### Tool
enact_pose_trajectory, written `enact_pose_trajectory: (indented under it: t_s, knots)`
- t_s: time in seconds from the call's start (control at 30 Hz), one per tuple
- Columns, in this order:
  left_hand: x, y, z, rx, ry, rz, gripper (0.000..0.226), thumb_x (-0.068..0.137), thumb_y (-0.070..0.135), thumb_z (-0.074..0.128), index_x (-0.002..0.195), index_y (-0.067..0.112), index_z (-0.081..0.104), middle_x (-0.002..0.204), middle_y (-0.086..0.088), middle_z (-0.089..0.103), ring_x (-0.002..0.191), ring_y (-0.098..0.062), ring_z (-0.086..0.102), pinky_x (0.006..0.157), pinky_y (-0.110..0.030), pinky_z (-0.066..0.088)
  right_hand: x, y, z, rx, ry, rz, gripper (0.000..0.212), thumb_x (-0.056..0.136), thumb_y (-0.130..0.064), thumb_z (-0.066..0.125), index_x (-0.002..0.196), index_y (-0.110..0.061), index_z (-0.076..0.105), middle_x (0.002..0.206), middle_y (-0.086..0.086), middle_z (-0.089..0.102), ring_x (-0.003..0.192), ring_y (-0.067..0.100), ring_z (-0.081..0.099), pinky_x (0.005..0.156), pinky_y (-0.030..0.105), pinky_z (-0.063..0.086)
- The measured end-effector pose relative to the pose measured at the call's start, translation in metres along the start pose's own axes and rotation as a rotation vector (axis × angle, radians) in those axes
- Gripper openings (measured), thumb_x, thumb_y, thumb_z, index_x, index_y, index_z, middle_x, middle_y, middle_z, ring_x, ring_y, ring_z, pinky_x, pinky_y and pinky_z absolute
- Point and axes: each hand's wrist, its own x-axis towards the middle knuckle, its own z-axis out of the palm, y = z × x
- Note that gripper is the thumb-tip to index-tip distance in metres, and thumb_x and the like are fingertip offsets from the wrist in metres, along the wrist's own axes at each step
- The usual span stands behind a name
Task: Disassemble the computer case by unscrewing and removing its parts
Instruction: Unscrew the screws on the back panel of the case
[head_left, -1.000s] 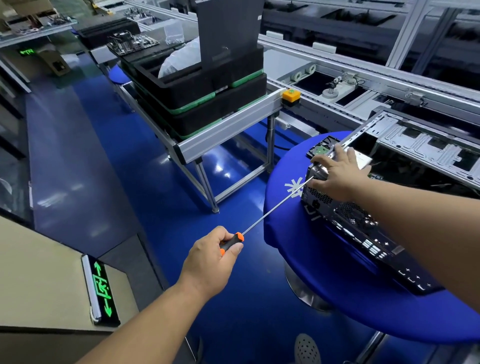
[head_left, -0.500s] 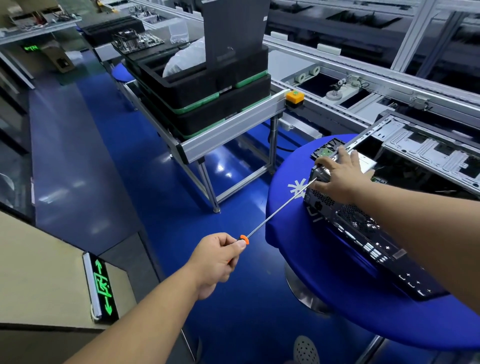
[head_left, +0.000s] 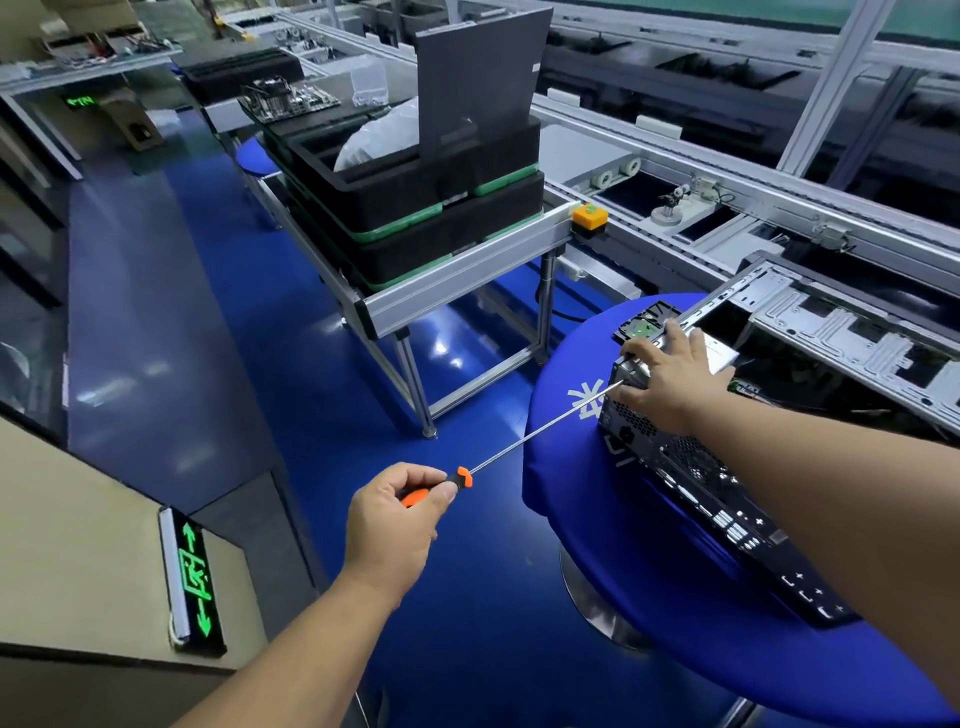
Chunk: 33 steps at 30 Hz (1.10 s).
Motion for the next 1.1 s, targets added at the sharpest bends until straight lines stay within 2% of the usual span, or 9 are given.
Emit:
enact_pose_trajectory:
  t_s: [0.1,0.17,0.27,0.33,0.5,0.77,0.9,1.03,1.1]
  knots:
    - [-0.003,0.001,0.007,-0.052,0.003,-0.120,0.012,0.092,0.020,0.080,0.085,0.030,0.078,0.078,-0.003,0.076,0.053,-0.012,0.056,0.047,-0.023,0.044,0.003,0.002,0.002,-0.001,0.004,-0.011,0.066,0.080,-0.081,0.058,0.137,-0.059,0.032,0.169,-0.007,-0.012,0.155,0.034,-0.016,0.108,0.084,0.007]
    - [-0.002,0.004,0.010,-0.219,-0.040,-0.331,0.004,0.094,0.017,0.078,0.090,0.016,0.078,0.084,-0.006,0.079,0.058,-0.012,0.057,0.045,-0.024,0.040,0.005,0.003,0.003,0.001,0.001,-0.011,0.067,0.079,-0.082,0.058,0.137,-0.058,0.032,0.168,-0.006,-0.012,0.155,0.034,-0.016,0.108,0.085,0.007]
    - [0.002,0.008,0.009,-0.425,-0.076,-0.646,0.020,0.095,0.017,0.078,0.104,-0.001,0.075,0.082,-0.011,0.074,0.056,-0.013,0.060,0.039,-0.019,0.039,0.010,0.005,0.006,-0.003,0.000,-0.010,0.067,0.080,-0.082,0.056,0.136,-0.060,0.030,0.167,-0.006,-0.013,0.154,0.034,-0.018,0.107,0.085,0.007]
    - [0.004,0.011,0.009,-0.444,-0.070,-0.713,0.022,0.095,0.016,0.078,0.104,-0.004,0.075,0.078,-0.012,0.071,0.054,-0.013,0.061,0.038,-0.019,0.040,0.012,0.007,0.008,0.006,-0.004,-0.012,0.065,0.079,-0.082,0.055,0.135,-0.061,0.029,0.166,-0.007,-0.013,0.154,0.034,-0.019,0.106,0.085,0.005]
    - [0.002,0.010,0.007,-0.613,0.078,-0.701,0.013,0.096,0.003,0.059,0.084,0.004,0.056,0.073,-0.016,0.062,0.055,-0.025,0.063,0.038,-0.025,0.046,0.016,0.008,0.014,-0.040,0.047,-0.023,0.067,0.072,-0.087,0.047,0.132,-0.060,0.029,0.163,-0.004,-0.005,0.151,0.036,-0.013,0.102,0.086,0.006]
    - [0.000,-0.009,0.023,-0.571,0.273,-0.459,0.011,0.103,0.016,0.067,0.104,0.005,0.066,0.092,-0.016,0.073,0.067,-0.023,0.073,0.054,-0.026,0.058,0.016,0.009,0.013,-0.045,0.034,-0.041,0.062,0.076,-0.085,0.048,0.130,-0.059,0.028,0.167,-0.002,-0.007,0.153,0.038,-0.015,0.103,0.086,0.004]
    - [-0.004,-0.004,0.024,-0.478,0.251,-0.457,0.025,0.107,0.029,0.061,0.109,0.005,0.067,0.086,-0.016,0.076,0.059,-0.018,0.068,0.045,-0.024,0.051,0.011,0.009,0.010,-0.037,0.009,-0.044,0.062,0.080,-0.084,0.049,0.132,-0.058,0.027,0.168,-0.001,-0.011,0.154,0.038,-0.017,0.105,0.086,0.003]
    - [-0.012,-0.001,0.023,-0.319,0.202,-0.574,0.044,0.106,0.053,0.056,0.105,0.011,0.071,0.074,-0.012,0.074,0.045,-0.012,0.051,0.037,-0.022,0.035,0.008,0.009,0.009,-0.048,0.011,-0.045,0.063,0.081,-0.084,0.050,0.134,-0.058,0.027,0.169,0.000,-0.011,0.154,0.038,-0.017,0.105,0.085,0.006]
    - [-0.016,-0.001,0.023,-0.297,0.185,-0.593,0.045,0.106,0.053,0.053,0.104,0.012,0.072,0.070,-0.011,0.071,0.045,-0.013,0.050,0.038,-0.023,0.034,0.008,0.009,0.009,-0.038,0.016,-0.049,0.061,0.082,-0.082,0.050,0.133,-0.058,0.027,0.169,0.000,-0.011,0.154,0.038,-0.017,0.105,0.085,0.006]
